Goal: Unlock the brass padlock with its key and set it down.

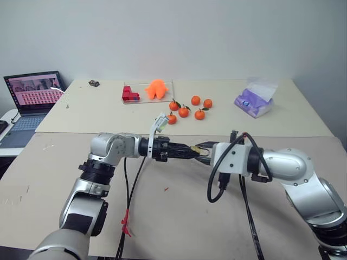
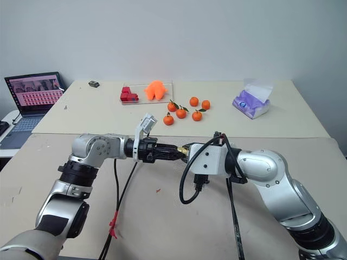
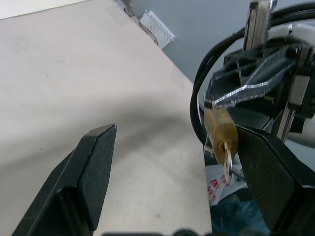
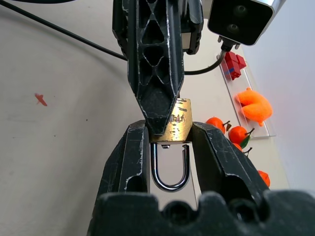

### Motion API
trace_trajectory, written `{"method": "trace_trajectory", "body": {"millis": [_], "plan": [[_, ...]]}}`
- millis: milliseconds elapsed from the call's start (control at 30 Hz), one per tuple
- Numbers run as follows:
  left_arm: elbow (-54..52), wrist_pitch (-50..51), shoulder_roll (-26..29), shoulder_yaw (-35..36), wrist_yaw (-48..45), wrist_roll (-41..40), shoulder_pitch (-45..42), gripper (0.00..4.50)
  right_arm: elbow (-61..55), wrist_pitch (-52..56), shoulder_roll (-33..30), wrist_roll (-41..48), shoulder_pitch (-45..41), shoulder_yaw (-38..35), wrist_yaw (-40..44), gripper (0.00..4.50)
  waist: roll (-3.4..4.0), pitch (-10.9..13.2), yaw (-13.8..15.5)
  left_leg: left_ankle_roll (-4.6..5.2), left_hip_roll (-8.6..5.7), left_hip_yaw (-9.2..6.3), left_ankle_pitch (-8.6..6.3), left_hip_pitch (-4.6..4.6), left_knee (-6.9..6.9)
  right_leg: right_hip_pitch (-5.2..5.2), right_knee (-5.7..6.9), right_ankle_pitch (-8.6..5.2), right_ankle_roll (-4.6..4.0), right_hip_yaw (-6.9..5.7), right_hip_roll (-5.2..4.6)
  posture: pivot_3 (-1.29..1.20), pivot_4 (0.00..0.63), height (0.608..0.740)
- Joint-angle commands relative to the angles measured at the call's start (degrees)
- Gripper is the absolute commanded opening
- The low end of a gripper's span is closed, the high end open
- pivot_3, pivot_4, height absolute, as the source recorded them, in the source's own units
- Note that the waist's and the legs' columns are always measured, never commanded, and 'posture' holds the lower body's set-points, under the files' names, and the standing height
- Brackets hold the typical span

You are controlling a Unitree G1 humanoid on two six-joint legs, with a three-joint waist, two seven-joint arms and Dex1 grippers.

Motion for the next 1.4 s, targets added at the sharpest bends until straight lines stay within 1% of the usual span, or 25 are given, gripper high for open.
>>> {"method": "trace_trajectory", "body": {"millis": [33, 133, 200, 233, 267, 300, 433, 467, 500, 533, 567, 967, 1033, 1100, 1133, 1167, 1200, 1233, 1300, 1400], "plan": [[-1.1, -0.1, -0.3, 1.4, -0.2, -1.0, -1.4, 3.98, -2.2, 0.5, -0.2, 0.5, -0.4, -1.9, -0.7, 0.9, -0.02, 0.0, -0.1, 0.0, 0.0, 0.0, 0.0, 0.0, 0.0, 0.0, 0.0, 0.0, 0.0, 0.0, 0.0, 0.0, 0.15, 0.661], [-0.9, 0.3, -0.5, 1.6, 0.0, -1.0, -1.3, 3.98, -2.1, 0.4, -0.2, 0.4, -0.4, -1.8, -0.7, 0.9, -0.05, 0.0, -0.1, 0.0, 0.0, 0.0, 0.0, 0.02, -0.02, 0.0, 0.0, 0.0, 0.0, 0.0, 0.0, 0.0, 0.15, 0.661], [-1.1, -0.5, -0.4, 1.0, -0.3, -0.3, -1.2, 3.48, -1.9, 0.4, -0.1, 0.4, -0.6, -1.7, -0.7, 0.9, -0.05, 0.0, -0.1, 0.0, 0.0, 0.0, 0.0, 0.02, -0.01, 0.0, 0.0, 0.0, 0.0, 0.0, 0.0, 0.0, 0.15, 0.661], [-1.3, -0.6, -0.2, 0.7, -0.5, -0.2, -1.1, 3.3, -1.9, 0.4, -0.1, 0.4, -0.7, -1.7, -0.6, 0.9, -0.06, 0.0, -0.1, 0.0, 0.0, 0.0, 0.0, 0.01, -0.01, 0.0, 0.0, 0.0, 0.0, 0.01, 0.0, 0.0, 0.15, 0.661], [-1.4, -0.6, -0.2, 0.5, -0.6, -0.1, -1.1, 2.86, -1.8, 0.3, -0.1, 0.4, -0.8, -1.7, -0.6, 0.9, -0.05, 0.0, 0.0, 0.0, 0.0, 0.01, 0.0, 0.01, 0.0, 0.0, 0.0, 0.0, 0.0, 0.01, 0.0, 0.0, 0.15, 0.661], [-1.5, -0.5, -0.2, 0.5, -0.8, -0.2, -1.1, 2.61, -1.7, 0.3, -0.1, 0.4, -0.9, -1.7, -0.6, 0.9, -0.05, 0.0, 0.0, -0.01, 0.0, 0.01, 0.0, 0.0, 0.0, 0.0, 0.0, 0.0, 0.0, 0.01, 0.0, 0.0, 0.15, 0.661], [-2.3, -0.1, -0.1, 0.7, -1.8, -0.9, -0.8, 1.15, -1.7, 0.3, -0.1, 0.5, -0.9, -1.7, -0.5, 0.9, -0.05, 0.0, -0.1, -0.01, 0.0, 0.01, 0.0, 0.0, -0.01, 0.0, 0.0, 0.0, 0.0, 0.0, 0.0, 0.0, 0.15, 0.661], [-2.8, 0.0, 0.0, 0.7, -2.3, -1.4, -0.6, 0.9, -1.7, 0.4, -0.1, 0.5, -0.9, -1.7, -0.5, 0.9, -0.06, 0.0, -0.1, -0.01, 0.0, 0.01, 0.0, 0.0, -0.01, 0.0, 0.0, 0.0, 0.0, 0.01, 0.0, 0.0, 0.15, 0.661], [-3.4, 0.2, 0.0, 0.8, -2.5, -1.7, -0.4, 0.47, -1.7, 0.4, -0.2, 0.5, -0.9, -1.7, -0.5, 0.9, -0.06, 0.0, -0.1, -0.01, 0.0, 0.01, 0.0, 0.0, -0.01, 0.0, 0.0, 0.0, 0.0, 0.01, 0.0, 0.0, 0.15, 0.661], [-3.8, 0.3, 0.1, 0.8, -2.7, -2.1, -0.2, 0.2, -1.8, 0.5, -0.2, 0.5, -0.9, -1.6, -0.5, 0.9, -0.06, 0.0, -0.1, -0.01, 0.0, 0.01, 0.0, 0.01, -0.01, 0.0, 0.0, 0.0, 0.0, 0.01, 0.0, 0.0, 0.15, 0.661], [-4.0, 0.3, 0.1, 0.8, -2.8, -2.3, -0.1, 0.08, -1.8, 0.5, -0.2, 0.5, -0.9, -1.6, -0.6, 0.9, -0.07, 0.0, -0.1, -0.01, 0.0, 0.01, 0.0, 0.01, -0.01, 0.0, 0.0, 0.0, 0.0, 0.01, 0.0, 0.0, 0.15, 0.661], [-3.0, -0.2, 0.1, 1.0, -2.0, -2.1, -0.7, 0.08, -1.9, 1.4, 0.0, 1.3, -0.6, -2.0, -0.5, 0.9, -0.07, 0.1, 0.0, 0.0, 0.0, 0.0, 0.0, 0.01, -0.01, 0.0, 0.0, 0.0, 0.0, 0.01, 0.0, 0.0, 0.15, 0.661], [-2.9, -0.2, 0.0, 1.0, -2.0, -2.0, -0.7, 0.08, -1.9, 1.8, 0.2, 1.9, -0.6, -2.3, -0.4, 1.9, -0.08, 0.1, 0.0, 0.0, 0.0, 0.01, 0.0, 0.01, -0.01, 0.0, 0.0, 0.0, 0.0, 0.01, 0.0, 0.0, 0.15, 0.661], [-2.9, -0.3, 0.0, 1.0, -1.9, -2.1, -0.7, 0.08, -2.1, 2.1, 0.2, 2.3, -0.5, -2.5, -0.5, 2.33, -0.09, 0.1, 0.0, 0.0, 0.0, 0.01, 0.0, 0.01, -0.01, 0.0, 0.0, 0.0, 0.0, 0.01, 0.0, 0.0, 0.15, 0.661], [-2.9, -0.3, 0.0, 1.0, -1.9, -2.1, -0.7, 0.08, -2.2, 2.4, 0.0, 2.7, -0.5, -2.6, -0.4, 2.76, -0.09, 0.1, 0.0, 0.0, 0.0, 0.0, 0.0, 0.01, -0.01, 0.0, 0.0, 0.0, 0.0, 0.01, 0.0, 0.0, 0.15, 0.661], [-2.9, -0.3, 0.1, 1.0, -1.9, -2.1, -0.6, 0.08, -2.3, 2.7, -0.2, 3.1, -0.4, -2.9, -0.4, 3.0, -0.08, 0.1, 0.0, 0.0, 0.0, 0.0, 0.0, 0.0, -0.01, 0.0, 0.0, 0.0, -0.01, 0.01, 0.0, 0.0, 0.15, 0.661], [-2.9, -0.4, 0.2, 0.9, -1.9, -2.0, -0.6, 0.08, -2.5, 3.4, -0.4, 3.7, -0.4, -3.3, -0.3, 3.34, -0.08, 0.1, 0.0, 0.0, 0.0, 0.0, 0.0, 0.0, -0.01, 0.0, 0.0, 0.0, -0.01, 0.01, 0.0, 0.0, 0.15, 0.661], [-2.9, -0.4, 0.3, 0.9, -2.0, -1.9, -0.6, 0.08, -2.8, 7.1, -0.3, 6.2, -0.1, -4.9, 0.2, 3.8, -0.08, 0.1, 0.0, 0.0, 0.0, 0.0, 0.0, 0.0, 0.0, 0.0, 0.0, 0.0, -0.01, 0.01, 0.0, 0.0, 0.15, 0.661], [-2.7, -0.6, 0.6, 0.8, -2.2, -1.8, -0.6, 0.08, -2.8, 12.1, -1.3, 10.4, -0.2, -8.6, 1.8, 4.39, -0.1, 0.1, 0.0, -0.01, 0.0, 0.0, 0.0, -0.01, -0.01, 0.0, 0.0, 0.01, -0.01, 0.01, 0.0, 0.0, 0.15, 0.661], [-2.5, -0.6, 1.0, 0.9, -2.4, -1.7, -0.7, 0.08, -1.7, 16.2, -2.6, 14.9, -2.3, -13.7, 2.6, 4.45, -0.09, 0.1, 0.0, 0.0, 0.0, 0.0, 0.0, -0.03, 0.0, 0.0, -0.01, 0.03, -0.05, 0.01, 0.0, 0.0, 0.15, 0.661]]}}
